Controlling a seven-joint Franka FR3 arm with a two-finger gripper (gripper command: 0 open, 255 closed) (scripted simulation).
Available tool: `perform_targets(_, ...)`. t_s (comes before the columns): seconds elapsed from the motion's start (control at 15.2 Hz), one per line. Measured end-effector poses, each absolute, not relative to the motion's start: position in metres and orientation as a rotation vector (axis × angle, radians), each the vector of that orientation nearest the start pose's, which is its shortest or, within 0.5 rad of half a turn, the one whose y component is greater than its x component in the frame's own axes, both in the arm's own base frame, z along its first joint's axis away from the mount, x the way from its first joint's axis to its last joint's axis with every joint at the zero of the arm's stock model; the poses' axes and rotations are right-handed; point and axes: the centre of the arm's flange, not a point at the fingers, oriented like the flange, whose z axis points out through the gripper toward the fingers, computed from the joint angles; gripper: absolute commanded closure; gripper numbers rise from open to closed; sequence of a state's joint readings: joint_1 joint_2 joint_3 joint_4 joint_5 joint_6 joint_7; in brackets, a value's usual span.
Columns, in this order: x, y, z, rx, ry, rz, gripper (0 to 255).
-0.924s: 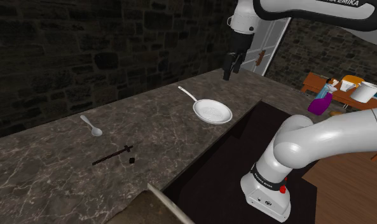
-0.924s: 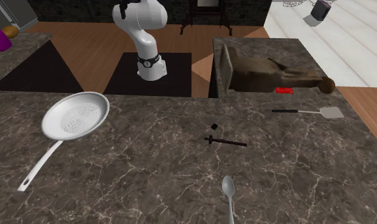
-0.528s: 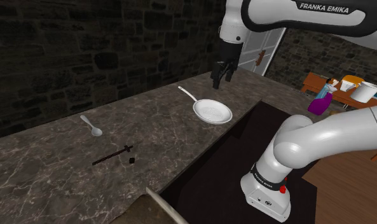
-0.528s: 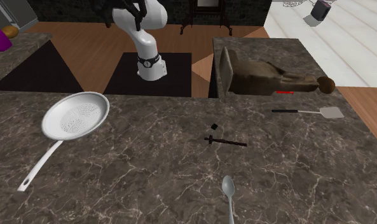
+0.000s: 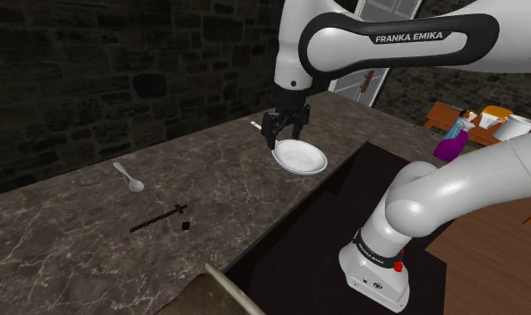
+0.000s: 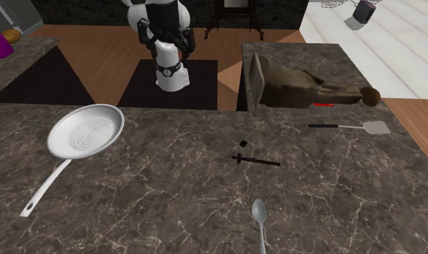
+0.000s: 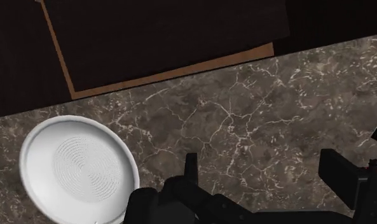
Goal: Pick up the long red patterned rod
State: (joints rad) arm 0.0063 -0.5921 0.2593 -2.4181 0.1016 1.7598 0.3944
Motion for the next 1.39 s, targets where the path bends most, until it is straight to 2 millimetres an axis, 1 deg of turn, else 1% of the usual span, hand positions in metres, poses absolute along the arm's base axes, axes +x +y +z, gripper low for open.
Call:
perform_targets(0.26, 0.373, 0.145, 0.471, -3.164, 0.457, 0.117, 0)
perform_targets(0.33, 0.379, 0.157, 0.461, -3.157, 0.488, 0.122, 0)
perform_targets(0.46, 0.395, 0.174, 0.446, -3.14, 0.555, 0.129, 0)
perform_targets(0.53, 0.398, 0.181, 0.438, -3.131, 0.589, 0.134, 0)
perform_targets(0.73, 0.42, 0.207, 0.416, -3.104, 0.686, 0.146, 0)
perform_targets(0.99, 0.445, 0.235, 0.383, -3.062, 0.814, 0.163, 0)
perform_targets(1.12, 0.459, 0.248, 0.369, -3.038, 0.879, 0.172, 0)
perform_targets(1.25, 0.475, 0.263, 0.351, -3.013, 0.941, 0.18, 0)
perform_targets(1.39, 0.49, 0.275, 0.337, -2.987, 1.004, 0.188, 0)
